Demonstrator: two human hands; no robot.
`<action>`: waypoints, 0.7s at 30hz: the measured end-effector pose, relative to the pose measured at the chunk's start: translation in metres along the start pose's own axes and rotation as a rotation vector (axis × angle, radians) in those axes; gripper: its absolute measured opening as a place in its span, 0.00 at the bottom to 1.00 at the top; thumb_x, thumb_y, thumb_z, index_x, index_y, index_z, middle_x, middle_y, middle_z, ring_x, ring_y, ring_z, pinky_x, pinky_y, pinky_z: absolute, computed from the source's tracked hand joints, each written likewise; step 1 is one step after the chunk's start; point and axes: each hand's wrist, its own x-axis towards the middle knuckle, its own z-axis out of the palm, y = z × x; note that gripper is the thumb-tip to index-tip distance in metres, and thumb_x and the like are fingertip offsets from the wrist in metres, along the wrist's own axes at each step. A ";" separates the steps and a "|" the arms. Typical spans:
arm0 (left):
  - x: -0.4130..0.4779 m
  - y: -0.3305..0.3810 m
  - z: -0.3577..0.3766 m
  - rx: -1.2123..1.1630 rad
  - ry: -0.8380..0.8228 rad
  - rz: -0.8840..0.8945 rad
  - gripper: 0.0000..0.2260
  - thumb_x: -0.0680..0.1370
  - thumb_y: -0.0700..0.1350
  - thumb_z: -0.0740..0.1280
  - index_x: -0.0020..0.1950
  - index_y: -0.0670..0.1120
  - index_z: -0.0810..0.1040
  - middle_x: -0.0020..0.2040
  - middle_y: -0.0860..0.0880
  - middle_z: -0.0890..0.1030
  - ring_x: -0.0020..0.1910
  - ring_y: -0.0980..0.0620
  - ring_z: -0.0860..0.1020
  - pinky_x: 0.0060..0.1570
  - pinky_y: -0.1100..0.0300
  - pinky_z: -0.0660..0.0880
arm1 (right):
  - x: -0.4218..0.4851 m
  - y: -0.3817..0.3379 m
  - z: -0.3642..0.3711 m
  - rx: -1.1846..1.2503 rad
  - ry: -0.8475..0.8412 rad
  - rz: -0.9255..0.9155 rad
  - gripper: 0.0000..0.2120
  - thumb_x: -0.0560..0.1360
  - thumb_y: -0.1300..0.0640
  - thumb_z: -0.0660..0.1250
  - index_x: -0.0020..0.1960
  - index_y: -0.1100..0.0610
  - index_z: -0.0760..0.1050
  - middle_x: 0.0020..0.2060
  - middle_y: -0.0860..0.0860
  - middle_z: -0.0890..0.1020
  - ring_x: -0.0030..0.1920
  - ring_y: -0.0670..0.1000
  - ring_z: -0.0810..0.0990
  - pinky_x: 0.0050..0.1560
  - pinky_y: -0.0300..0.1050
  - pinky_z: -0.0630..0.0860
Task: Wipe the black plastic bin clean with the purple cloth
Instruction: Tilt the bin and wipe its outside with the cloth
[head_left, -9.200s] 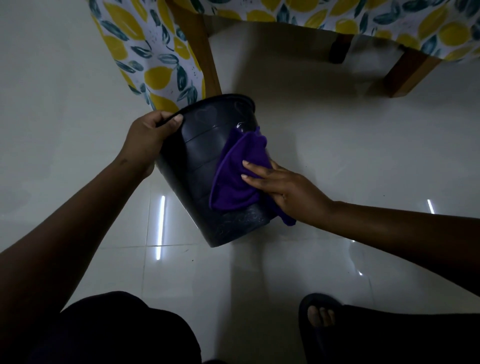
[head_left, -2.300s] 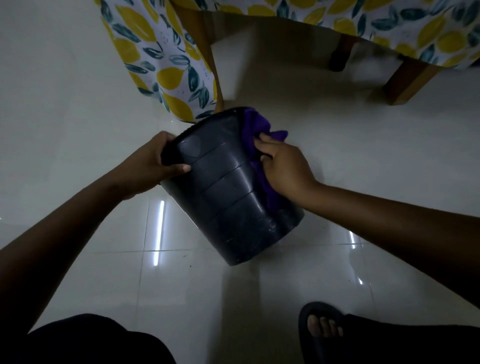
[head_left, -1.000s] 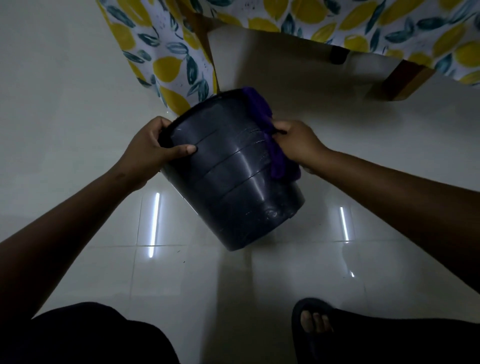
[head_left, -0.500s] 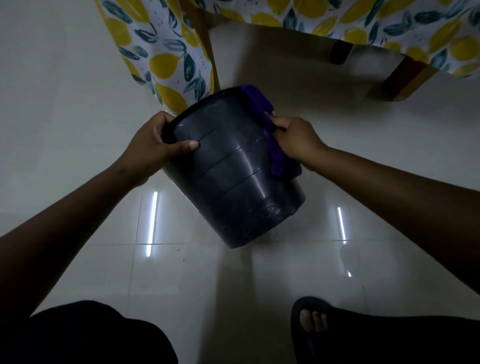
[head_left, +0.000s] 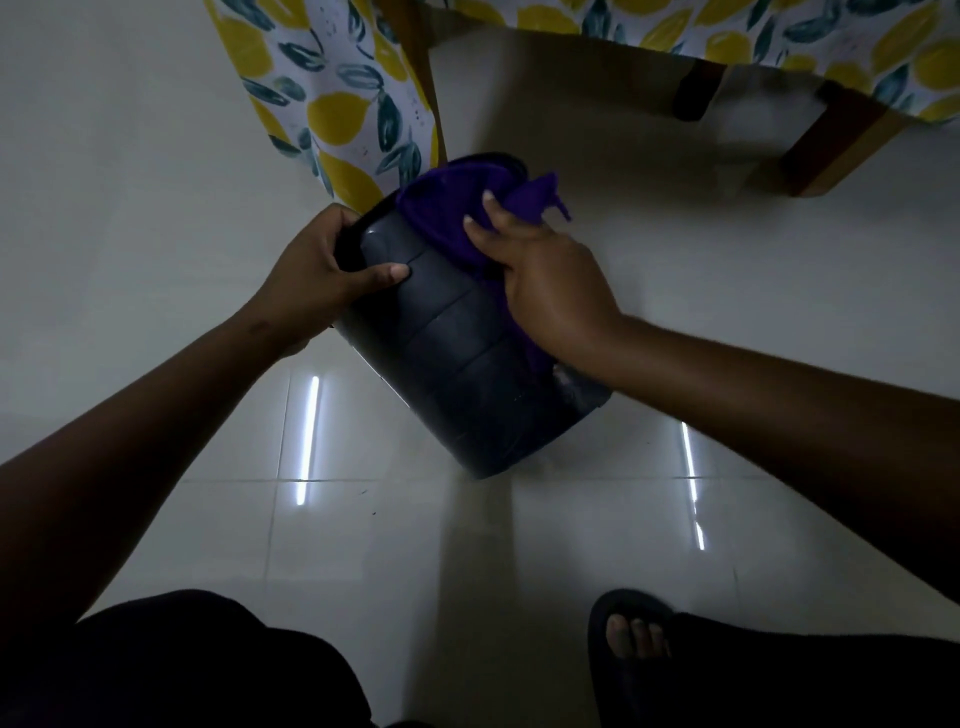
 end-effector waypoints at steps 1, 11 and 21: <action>0.000 0.002 0.001 -0.004 0.007 0.000 0.17 0.72 0.45 0.75 0.54 0.47 0.71 0.46 0.56 0.79 0.43 0.61 0.78 0.31 0.73 0.72 | 0.008 0.006 -0.006 0.015 0.003 0.015 0.25 0.77 0.67 0.56 0.73 0.54 0.61 0.75 0.57 0.57 0.74 0.57 0.58 0.74 0.47 0.50; -0.003 -0.005 0.001 -0.052 0.049 -0.003 0.17 0.72 0.45 0.76 0.55 0.46 0.72 0.47 0.53 0.81 0.43 0.58 0.80 0.30 0.73 0.72 | -0.026 0.039 -0.002 0.146 0.095 0.285 0.20 0.76 0.65 0.56 0.65 0.53 0.73 0.68 0.56 0.72 0.68 0.55 0.70 0.66 0.38 0.64; 0.000 -0.002 -0.005 -0.032 -0.020 0.004 0.14 0.73 0.45 0.75 0.50 0.51 0.71 0.46 0.54 0.80 0.44 0.57 0.79 0.33 0.69 0.73 | -0.014 -0.005 0.006 -0.041 0.077 0.042 0.26 0.77 0.68 0.55 0.73 0.51 0.61 0.75 0.55 0.58 0.72 0.61 0.62 0.72 0.49 0.57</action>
